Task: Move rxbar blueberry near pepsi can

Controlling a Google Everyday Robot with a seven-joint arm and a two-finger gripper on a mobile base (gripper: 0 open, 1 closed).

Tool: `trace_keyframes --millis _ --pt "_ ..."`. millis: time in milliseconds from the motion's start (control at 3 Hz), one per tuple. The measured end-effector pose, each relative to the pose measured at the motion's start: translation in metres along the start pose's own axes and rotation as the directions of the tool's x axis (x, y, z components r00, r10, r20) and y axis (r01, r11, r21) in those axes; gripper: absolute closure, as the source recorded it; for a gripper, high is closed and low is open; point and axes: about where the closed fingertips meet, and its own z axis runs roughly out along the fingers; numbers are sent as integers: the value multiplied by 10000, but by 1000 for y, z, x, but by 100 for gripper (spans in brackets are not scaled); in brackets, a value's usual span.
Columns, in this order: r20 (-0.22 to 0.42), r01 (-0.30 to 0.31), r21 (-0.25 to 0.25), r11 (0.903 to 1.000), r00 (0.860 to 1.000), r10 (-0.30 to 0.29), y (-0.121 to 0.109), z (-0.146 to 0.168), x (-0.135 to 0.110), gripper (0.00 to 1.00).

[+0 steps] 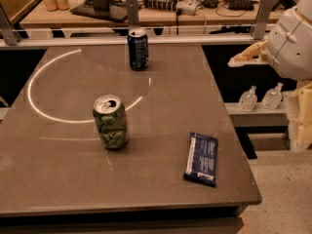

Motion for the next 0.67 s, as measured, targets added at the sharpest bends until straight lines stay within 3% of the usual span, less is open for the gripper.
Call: trace_keyframes --millis 333,667 --pt "-171 1855 -377 9819 9824 -1863 25 17 -11 0" --pt "-168 2809 -300 9593 9594 -2814 23 24 -12 0"
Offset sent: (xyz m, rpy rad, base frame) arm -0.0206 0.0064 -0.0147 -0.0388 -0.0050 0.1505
